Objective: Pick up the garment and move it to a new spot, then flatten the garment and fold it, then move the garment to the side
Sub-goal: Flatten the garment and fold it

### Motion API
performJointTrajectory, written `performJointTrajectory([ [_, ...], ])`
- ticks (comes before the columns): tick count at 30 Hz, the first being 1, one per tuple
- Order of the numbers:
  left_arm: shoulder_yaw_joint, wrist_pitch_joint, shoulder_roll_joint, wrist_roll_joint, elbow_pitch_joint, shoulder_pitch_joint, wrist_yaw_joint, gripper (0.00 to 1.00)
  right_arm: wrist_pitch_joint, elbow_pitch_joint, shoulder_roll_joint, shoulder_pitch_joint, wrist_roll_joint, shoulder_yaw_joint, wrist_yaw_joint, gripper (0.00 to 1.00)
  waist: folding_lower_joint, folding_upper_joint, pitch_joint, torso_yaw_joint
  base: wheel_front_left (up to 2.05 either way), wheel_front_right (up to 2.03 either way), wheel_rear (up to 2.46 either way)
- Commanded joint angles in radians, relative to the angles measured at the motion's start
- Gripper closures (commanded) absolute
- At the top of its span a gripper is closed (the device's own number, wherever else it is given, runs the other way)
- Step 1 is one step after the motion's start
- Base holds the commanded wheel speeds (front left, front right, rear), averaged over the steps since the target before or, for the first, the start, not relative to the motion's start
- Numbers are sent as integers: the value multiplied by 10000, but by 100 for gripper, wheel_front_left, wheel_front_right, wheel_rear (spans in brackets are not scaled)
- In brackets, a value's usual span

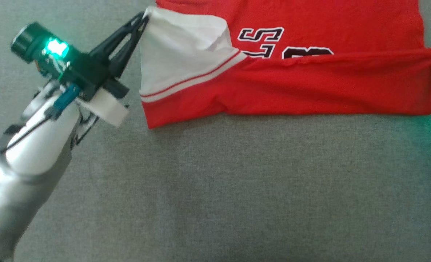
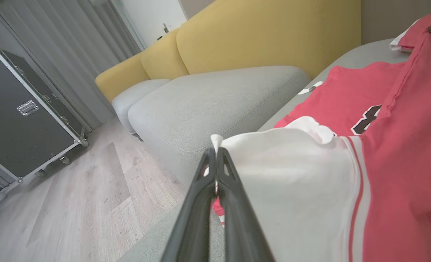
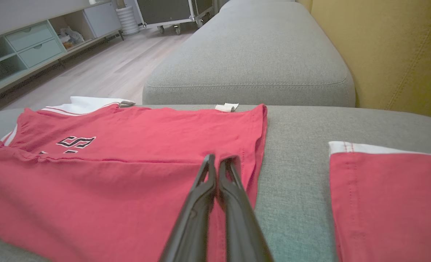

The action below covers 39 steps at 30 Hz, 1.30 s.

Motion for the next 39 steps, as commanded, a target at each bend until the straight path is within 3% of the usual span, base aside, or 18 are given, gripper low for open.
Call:
performJointTrajectory([
  [1,335,-63,260,37,133,-536,-68,100,-52,-7,-405,-121,27,183,-7,100,-3,0,187,-55,0,0,0],
  [3,249,-113,92,67,594,-772,-125,95,-42,196,-332,-428,48,469,-7,100,-3,0,276,-65,0,0,0],
  [4,259,-147,-11,30,831,-832,-129,59,-11,302,-279,-557,88,622,-7,98,-3,0,301,-68,0,0,0],
  [5,288,-186,-108,-9,1048,-869,-105,0,11,402,-224,-670,141,760,-7,68,-3,0,311,-73,0,0,0],
  [6,327,-230,-219,-64,1243,-860,-63,0,30,521,-163,-763,222,878,-7,0,-3,0,299,-78,0,0,0],
  [10,615,-350,-632,-483,1729,-256,286,0,-22,916,-76,-868,384,1296,-7,0,-3,0,23,-96,0,0,0],
  [15,1486,-392,-1395,-1391,1570,1740,1742,0,-184,1206,-111,-584,588,1247,-7,0,-3,0,-521,-136,0,0,0],
  [19,1793,-396,-2030,-1879,1218,3285,2286,0,-234,1206,-40,-152,534,937,-7,0,-3,0,-817,-145,0,0,0],
  [26,1979,-398,-2488,-2282,1588,4325,2464,0,-242,943,331,430,138,354,-7,0,-3,0,-1075,-279,0,0,0],
  [31,1765,-295,-2670,-2430,2112,4418,2094,0,-243,799,523,718,-67,125,-7,0,-3,0,-1125,-358,0,0,0],
  [32,1704,-250,-2698,-2435,2222,4392,2018,12,-243,788,547,753,-87,102,-7,0,-3,0,-1129,-369,0,0,0],
  [33,1671,-228,-2726,-2448,2326,4357,1965,55,-243,784,568,781,-103,81,-7,0,-3,0,-1132,-375,0,0,0],
  [34,1627,-215,-2742,-2437,2423,4308,1915,83,-243,787,593,807,-116,68,-7,0,-3,0,-1138,-378,0,0,0],
  [35,1572,-193,-2759,-2430,2519,4261,1841,100,-243,796,619,834,-121,75,-7,0,-3,0,-1149,-375,0,0,0],
  [39,1436,-199,-2822,-2444,2794,4149,1563,100,-244,932,728,941,-43,172,-7,0,-3,0,-1261,-304,0,0,0],
])
